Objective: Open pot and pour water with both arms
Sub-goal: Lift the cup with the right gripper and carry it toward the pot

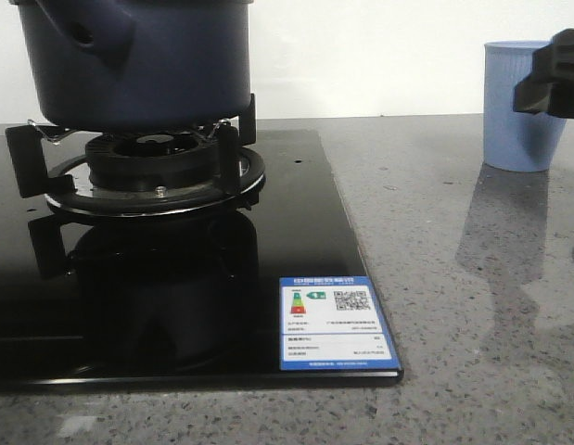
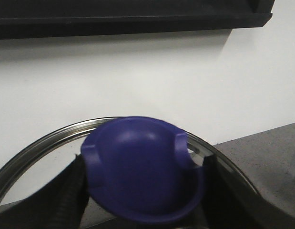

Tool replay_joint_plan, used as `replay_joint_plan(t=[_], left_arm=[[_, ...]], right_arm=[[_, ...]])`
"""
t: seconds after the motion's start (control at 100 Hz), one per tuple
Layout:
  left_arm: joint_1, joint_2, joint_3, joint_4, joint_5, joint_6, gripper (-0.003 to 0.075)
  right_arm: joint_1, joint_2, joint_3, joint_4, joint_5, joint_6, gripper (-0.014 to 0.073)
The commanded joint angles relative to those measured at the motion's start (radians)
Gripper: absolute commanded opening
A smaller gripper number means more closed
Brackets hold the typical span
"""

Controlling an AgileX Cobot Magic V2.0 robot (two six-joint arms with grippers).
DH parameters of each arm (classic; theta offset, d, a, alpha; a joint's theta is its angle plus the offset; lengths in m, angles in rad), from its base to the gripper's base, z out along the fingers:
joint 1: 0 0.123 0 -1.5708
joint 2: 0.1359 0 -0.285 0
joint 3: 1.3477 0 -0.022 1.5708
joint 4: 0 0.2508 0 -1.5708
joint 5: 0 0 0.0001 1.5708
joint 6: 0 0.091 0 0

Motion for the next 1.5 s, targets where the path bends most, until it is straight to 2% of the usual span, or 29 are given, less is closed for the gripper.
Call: replay_joint_plan(t=[0.0, 0.51, 0.87, 1.49], left_arm=[[0.003, -0.031, -0.042, -0.043, -0.063, 0.001, 0.0345], [0.003, -0.031, -0.042, -0.045, -0.063, 0.001, 0.0345], [0.003, -0.031, -0.042, -0.045, -0.063, 0.001, 0.0345], [0.003, -0.031, -0.042, -0.045, -0.063, 0.001, 0.0345]], right_arm=[[-0.001, 0.022, -0.047, -0.036, -0.131, 0.016, 0.0540], [-0.001, 0.226, -0.132, -0.047, -0.268, 0.016, 0.0540], [-0.008, 0.258, -0.132, -0.047, -0.391, 0.014, 0.0540], [-0.025, 0.315, -0.170, -0.062, -0.396, 0.014, 0.0525]])
